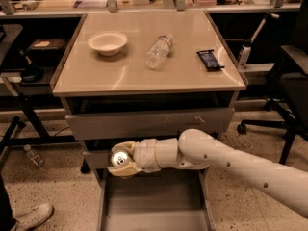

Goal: Pick green can from bottom drawer and place on counter

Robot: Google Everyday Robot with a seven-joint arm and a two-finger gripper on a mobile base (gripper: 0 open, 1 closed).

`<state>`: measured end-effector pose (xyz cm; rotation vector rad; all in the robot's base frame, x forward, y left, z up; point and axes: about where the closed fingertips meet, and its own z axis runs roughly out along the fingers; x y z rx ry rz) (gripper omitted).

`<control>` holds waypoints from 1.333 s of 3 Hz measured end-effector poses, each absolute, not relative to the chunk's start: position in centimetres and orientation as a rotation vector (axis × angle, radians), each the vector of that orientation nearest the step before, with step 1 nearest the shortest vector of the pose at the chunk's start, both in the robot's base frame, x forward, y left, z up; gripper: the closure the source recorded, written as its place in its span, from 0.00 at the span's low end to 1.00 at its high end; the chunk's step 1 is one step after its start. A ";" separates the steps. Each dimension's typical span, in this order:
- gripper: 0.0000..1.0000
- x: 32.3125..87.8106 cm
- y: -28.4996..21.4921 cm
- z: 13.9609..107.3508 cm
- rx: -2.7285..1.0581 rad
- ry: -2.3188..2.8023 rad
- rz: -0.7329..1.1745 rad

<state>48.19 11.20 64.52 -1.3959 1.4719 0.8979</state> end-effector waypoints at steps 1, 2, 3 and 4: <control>1.00 48.2 11.2 64.6 -1.396 1.471 0.898; 1.00 48.7 11.5 68.1 -1.416 1.409 0.890; 1.00 49.3 11.6 71.9 -1.442 1.357 0.864; 1.00 50.1 12.1 76.3 -1.483 1.309 0.819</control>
Offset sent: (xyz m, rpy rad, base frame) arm 0.0129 0.0031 0.0842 0.0475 -0.1104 0.0567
